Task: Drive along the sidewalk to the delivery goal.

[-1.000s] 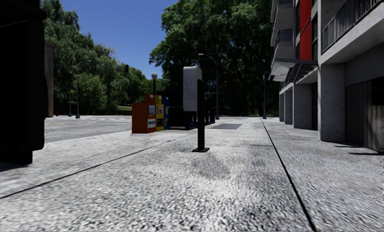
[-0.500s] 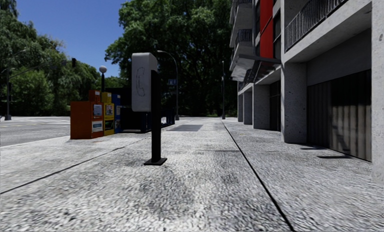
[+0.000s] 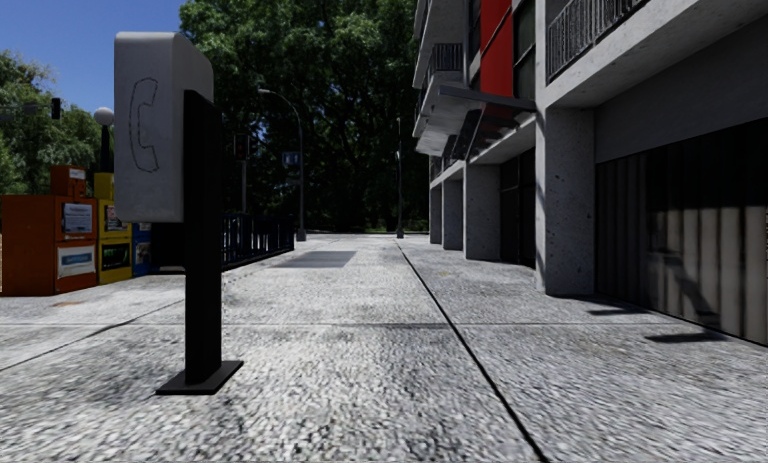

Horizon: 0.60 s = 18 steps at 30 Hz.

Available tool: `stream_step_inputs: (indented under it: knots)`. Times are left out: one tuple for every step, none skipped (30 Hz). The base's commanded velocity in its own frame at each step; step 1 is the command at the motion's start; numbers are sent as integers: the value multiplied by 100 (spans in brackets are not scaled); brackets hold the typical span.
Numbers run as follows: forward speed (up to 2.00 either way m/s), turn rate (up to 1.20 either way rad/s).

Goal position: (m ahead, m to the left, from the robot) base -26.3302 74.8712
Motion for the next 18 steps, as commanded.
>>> stream_step_inputs:
  knots:
    - [200, 0]
    - [200, 0]
    - [200, 0]
    - [200, 0]
    - [200, 0]
    - [200, 0]
    - [200, 0]
    - [200, 0]
    - [200, 0]
    - [200, 0]
    - [200, 0]
    - [200, 0]
    - [200, 0]
    - [200, 0]
    - [200, 0]
    - [200, 0]
    - [200, 0]
    - [200, 0]
